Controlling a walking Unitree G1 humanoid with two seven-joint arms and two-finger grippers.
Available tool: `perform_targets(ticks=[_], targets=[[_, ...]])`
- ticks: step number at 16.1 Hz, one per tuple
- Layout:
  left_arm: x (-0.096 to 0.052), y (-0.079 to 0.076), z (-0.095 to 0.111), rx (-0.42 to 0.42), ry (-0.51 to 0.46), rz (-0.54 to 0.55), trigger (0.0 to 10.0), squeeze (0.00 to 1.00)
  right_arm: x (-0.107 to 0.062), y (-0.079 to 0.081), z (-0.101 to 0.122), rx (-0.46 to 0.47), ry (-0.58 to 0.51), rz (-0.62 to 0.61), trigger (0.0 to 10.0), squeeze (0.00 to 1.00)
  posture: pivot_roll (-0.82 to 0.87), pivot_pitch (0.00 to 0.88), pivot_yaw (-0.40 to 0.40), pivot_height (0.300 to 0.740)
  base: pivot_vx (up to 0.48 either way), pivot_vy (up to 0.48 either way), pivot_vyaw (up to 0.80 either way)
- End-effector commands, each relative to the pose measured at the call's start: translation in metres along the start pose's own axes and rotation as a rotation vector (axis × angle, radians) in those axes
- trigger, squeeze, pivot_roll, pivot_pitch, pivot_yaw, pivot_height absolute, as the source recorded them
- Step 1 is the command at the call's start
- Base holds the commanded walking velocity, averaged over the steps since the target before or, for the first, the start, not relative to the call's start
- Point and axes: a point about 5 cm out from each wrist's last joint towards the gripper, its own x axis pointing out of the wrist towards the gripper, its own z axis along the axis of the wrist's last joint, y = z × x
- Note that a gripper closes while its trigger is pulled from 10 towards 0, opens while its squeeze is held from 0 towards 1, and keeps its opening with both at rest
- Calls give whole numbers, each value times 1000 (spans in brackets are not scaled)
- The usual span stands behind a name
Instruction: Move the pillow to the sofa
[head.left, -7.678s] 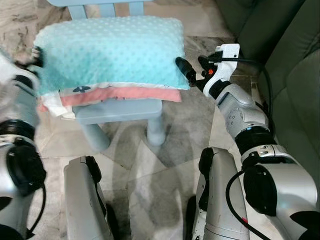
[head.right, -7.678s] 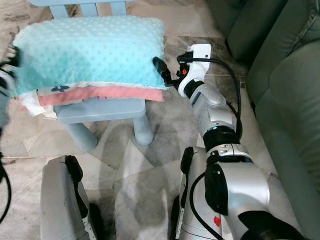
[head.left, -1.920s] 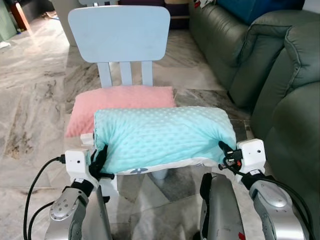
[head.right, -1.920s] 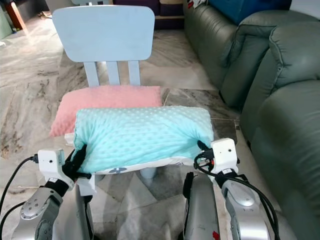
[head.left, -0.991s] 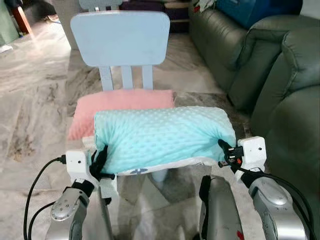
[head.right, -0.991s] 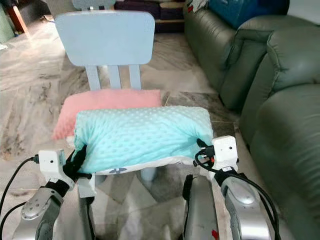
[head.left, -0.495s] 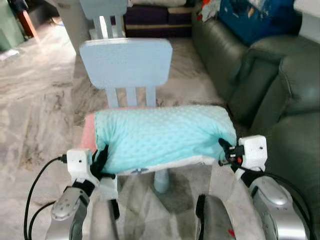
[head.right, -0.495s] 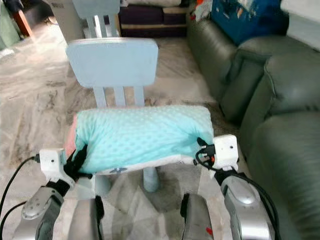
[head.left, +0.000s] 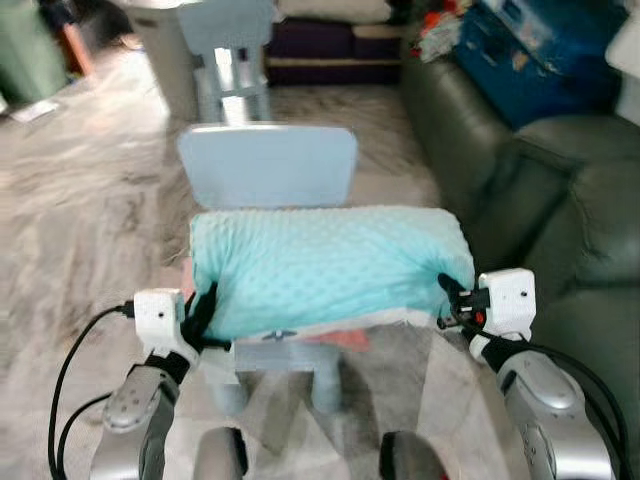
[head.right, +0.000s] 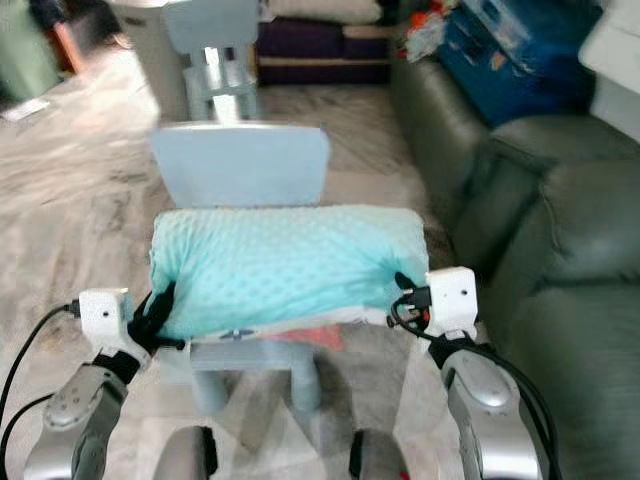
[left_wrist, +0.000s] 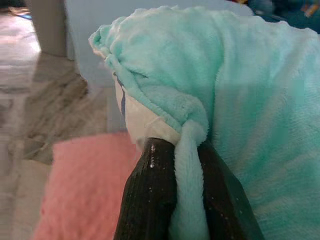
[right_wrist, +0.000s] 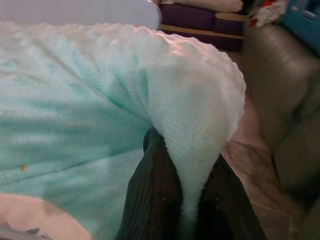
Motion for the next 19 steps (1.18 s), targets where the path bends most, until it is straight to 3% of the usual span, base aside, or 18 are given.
perform_targets(ticks=[1,4,15,19], targets=[[-2,10,0,26,11,44,10000,0,0,-6,10,-16,-38,-32,10000,0,-141,0,1,710,0,0,0],[-1,10,0,29,11,40,10000,0,0,-6,10,-14,-39,-33,10000,0,-143,0,3,740,0,0,0],[3,7,-2,39,21,34,10000,0,1,-6,16,-11,-57,-41,10000,0,-153,0,9,740,0,0,0],[6,9,-2,51,34,80,10000,0,1,-7,16,-6,-57,-44,10000,0,-153,0,7,740,0,0,0]])
